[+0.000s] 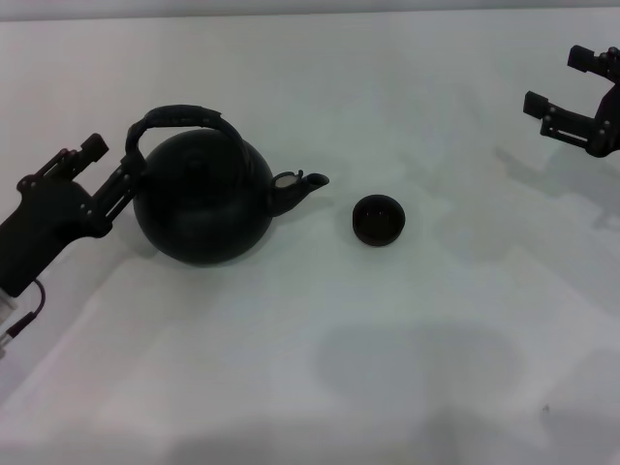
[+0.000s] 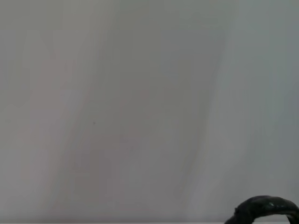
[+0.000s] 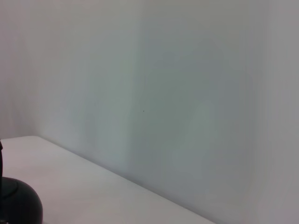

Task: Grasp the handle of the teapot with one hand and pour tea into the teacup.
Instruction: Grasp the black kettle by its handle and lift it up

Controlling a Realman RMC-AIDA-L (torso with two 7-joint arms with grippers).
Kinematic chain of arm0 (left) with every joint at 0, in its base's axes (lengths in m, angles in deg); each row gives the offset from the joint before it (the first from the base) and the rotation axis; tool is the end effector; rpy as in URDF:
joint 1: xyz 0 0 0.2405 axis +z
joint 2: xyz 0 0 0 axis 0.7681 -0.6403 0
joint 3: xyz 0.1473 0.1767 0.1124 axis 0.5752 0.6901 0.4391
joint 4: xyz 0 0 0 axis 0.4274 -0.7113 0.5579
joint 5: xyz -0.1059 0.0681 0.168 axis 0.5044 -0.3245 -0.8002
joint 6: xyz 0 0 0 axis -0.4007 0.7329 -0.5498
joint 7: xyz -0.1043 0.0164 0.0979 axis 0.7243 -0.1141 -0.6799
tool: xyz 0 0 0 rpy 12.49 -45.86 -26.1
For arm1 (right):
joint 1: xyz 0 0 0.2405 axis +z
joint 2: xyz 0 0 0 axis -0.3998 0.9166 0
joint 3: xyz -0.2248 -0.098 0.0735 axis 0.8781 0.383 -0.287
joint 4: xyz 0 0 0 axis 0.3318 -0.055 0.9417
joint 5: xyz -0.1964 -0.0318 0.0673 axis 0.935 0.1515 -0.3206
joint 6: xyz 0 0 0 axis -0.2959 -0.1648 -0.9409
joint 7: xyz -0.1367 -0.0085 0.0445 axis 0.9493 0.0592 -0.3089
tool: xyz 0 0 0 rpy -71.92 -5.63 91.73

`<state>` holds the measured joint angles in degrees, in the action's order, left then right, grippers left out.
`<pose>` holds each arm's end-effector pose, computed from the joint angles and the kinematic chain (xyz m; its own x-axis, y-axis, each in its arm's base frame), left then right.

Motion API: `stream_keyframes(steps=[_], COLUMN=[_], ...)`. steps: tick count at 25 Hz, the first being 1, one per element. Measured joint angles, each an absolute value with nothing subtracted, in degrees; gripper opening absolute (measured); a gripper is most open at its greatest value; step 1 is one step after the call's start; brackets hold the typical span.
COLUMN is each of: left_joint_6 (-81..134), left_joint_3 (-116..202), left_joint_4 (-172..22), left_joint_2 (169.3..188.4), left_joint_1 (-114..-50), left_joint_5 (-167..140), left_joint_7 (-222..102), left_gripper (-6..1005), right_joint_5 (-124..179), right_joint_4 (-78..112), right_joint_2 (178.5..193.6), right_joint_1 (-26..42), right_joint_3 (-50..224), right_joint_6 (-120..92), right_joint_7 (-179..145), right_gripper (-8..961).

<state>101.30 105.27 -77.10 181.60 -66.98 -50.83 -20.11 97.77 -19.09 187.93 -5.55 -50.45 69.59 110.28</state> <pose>-0.3398 0.2508 -0.0312 0.5326 0.1788 0.8273 0.7592 -0.5329 -0.3736 0.3280 0.3168 0.0379 0.8201 -0.1071 -0.5621 -0.4665 -0.6940 -0.5484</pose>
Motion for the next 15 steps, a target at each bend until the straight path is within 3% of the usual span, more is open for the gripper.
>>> stream_keyframes(steps=[15], left_joint_6=[95.7], left_joint_3=[105.2], left_joint_4=[-82.8], left_joint_2=[182.24], left_joint_1=[-67.5], left_joint_5=[-55.0], left_joint_7=[-14.5], left_gripper=[463], right_joint_5=[97.3], right_joint_4=[-19.6], right_joint_2=[187.93], right_joint_1=[-5.0], right_joint_3=[-50.4], right_joint_6=[68.4], right_joint_7=[110.8], right_gripper=[860])
